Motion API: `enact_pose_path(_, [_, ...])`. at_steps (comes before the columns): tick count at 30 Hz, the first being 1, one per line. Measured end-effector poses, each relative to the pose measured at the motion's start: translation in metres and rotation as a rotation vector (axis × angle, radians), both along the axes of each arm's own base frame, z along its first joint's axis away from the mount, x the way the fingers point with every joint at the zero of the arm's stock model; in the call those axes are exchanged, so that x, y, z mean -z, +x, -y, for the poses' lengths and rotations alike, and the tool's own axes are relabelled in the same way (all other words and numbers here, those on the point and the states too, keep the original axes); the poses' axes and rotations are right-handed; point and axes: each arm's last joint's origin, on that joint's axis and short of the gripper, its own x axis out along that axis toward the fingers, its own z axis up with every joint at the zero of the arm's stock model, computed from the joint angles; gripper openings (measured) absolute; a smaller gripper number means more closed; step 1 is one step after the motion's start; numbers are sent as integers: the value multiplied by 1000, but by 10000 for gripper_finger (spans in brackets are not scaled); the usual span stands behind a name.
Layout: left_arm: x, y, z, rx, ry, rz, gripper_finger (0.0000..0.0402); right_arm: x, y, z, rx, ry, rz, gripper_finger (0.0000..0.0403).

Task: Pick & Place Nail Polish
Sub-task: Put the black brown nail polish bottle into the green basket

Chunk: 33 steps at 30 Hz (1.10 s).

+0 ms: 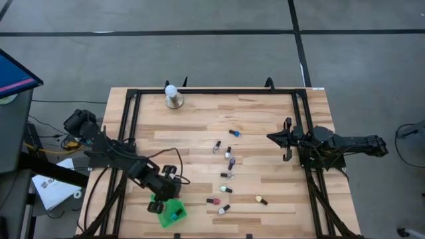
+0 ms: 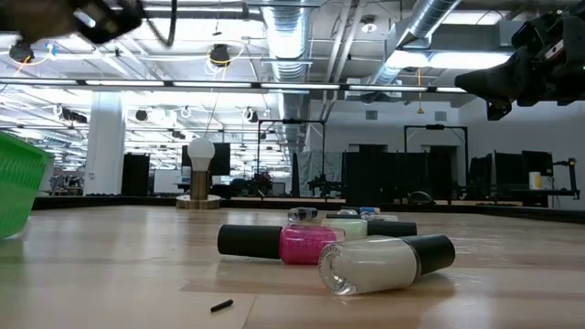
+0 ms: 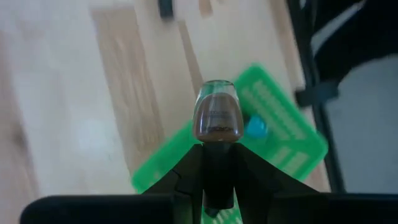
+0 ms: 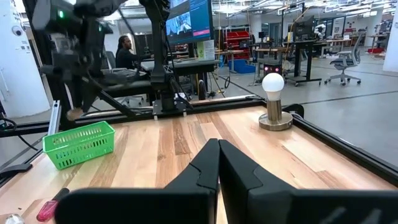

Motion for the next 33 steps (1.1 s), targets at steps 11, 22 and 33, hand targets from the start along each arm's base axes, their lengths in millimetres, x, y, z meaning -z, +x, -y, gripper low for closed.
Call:
enact_pose_path(11, [42,-17,-2,63,69,-124,57,0,0,0,0,0,0,0])
enact_pose_path(22, [49,-17,6,194,18,-58,57,0,0,0,0,0,0,0])
enact_pose_path(33, [56,-14,9,277,38,-43,57,0,0,0,0,0,0,0])
